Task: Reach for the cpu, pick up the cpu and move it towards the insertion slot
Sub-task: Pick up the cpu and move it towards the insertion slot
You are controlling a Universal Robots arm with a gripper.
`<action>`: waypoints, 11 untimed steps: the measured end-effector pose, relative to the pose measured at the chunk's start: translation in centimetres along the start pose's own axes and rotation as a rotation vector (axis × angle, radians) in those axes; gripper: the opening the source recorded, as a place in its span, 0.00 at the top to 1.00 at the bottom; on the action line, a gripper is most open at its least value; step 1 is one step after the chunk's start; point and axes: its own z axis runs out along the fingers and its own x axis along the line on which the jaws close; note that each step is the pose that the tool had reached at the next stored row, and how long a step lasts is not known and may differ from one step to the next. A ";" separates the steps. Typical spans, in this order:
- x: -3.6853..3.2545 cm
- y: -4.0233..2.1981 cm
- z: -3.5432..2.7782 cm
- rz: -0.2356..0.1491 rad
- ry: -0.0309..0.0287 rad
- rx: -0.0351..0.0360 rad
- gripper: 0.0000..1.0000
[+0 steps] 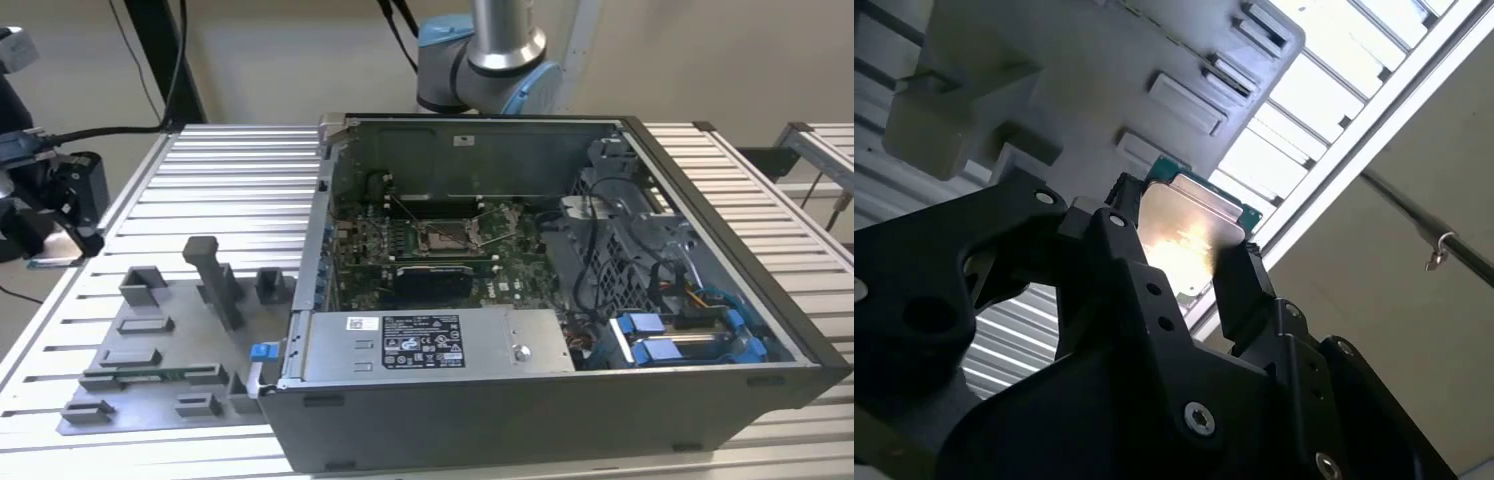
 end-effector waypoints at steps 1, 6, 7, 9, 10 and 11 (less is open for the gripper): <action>0.00 0.01 -0.14 0.000 0.0000 0.0001 1.00; -0.01 0.04 -1.16 0.000 0.0000 0.0008 1.00; -0.01 0.05 -1.27 0.000 0.0000 0.0009 1.00; 0.00 0.05 -1.50 0.000 0.0000 0.0009 1.00; 0.00 0.06 -1.59 0.000 0.0000 0.0009 1.00; -0.01 0.06 -1.69 0.000 0.0001 0.0011 1.00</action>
